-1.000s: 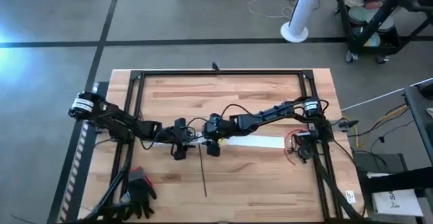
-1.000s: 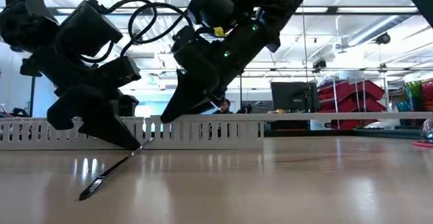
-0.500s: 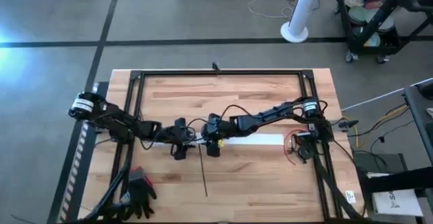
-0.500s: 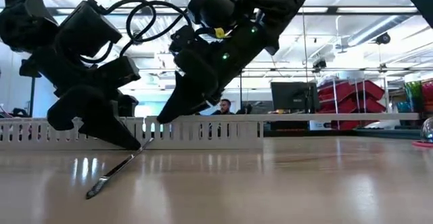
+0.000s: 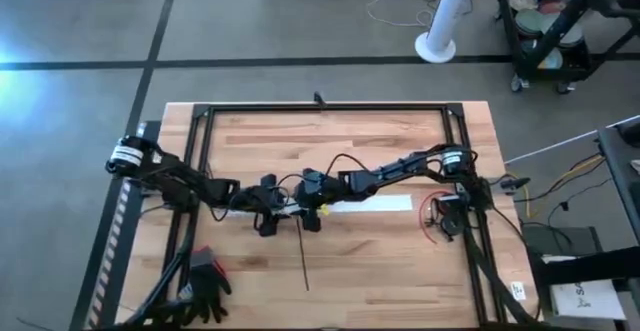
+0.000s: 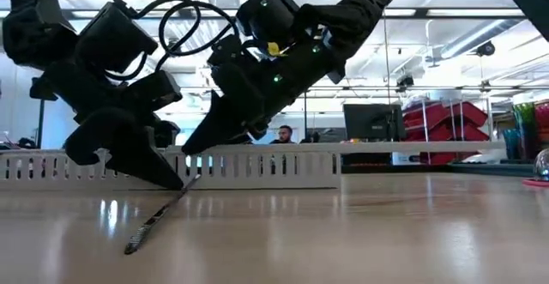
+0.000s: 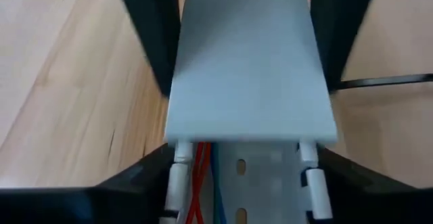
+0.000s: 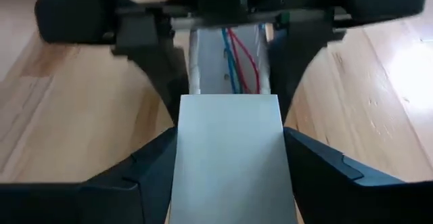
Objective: Ziptie cables
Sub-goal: Close the white cable duct
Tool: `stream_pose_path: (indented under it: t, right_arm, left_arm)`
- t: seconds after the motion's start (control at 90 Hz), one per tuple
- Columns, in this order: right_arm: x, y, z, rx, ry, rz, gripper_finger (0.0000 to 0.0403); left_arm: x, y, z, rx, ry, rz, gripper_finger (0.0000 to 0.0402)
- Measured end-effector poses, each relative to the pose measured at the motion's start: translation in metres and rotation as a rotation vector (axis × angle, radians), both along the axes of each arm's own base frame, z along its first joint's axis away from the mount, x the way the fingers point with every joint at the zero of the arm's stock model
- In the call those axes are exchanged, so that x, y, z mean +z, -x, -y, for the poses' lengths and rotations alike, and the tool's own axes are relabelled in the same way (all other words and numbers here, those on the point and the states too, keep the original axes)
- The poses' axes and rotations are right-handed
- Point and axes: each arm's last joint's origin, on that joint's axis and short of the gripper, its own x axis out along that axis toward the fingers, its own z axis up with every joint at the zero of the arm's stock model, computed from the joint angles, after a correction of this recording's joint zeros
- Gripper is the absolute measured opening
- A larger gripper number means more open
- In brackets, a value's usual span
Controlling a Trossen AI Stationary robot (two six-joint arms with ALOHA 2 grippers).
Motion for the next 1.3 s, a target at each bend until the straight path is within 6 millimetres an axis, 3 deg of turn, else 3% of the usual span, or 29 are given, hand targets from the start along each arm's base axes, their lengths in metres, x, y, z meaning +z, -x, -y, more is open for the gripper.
stream_pose_path:
  t: [0.389,0.822,1.133,1.3]
  right_arm:
    - [-0.003,-0.003,0.002,-0.042,0.023,0.030,0.0221]
    - [-0.003,-0.002,0.005,-0.055,0.036,0.007,0.0222]
    - [-0.004,-0.002,0.006,-0.059,0.033,0.003,0.0224]
    - [-0.004,-0.002,0.006,-0.045,0.027,0.018,0.0220]
  left_arm:
    - [0.009,-0.009,0.001,-0.040,-0.029,0.009,0.0225]
    - [0.039,0.018,-0.003,-0.012,0.001,-0.005,0.0285]
    - [0.022,0.048,-0.007,0.071,0.028,-0.041,0.0312]
    - [0.012,0.048,-0.007,0.067,0.029,-0.021,0.0309]
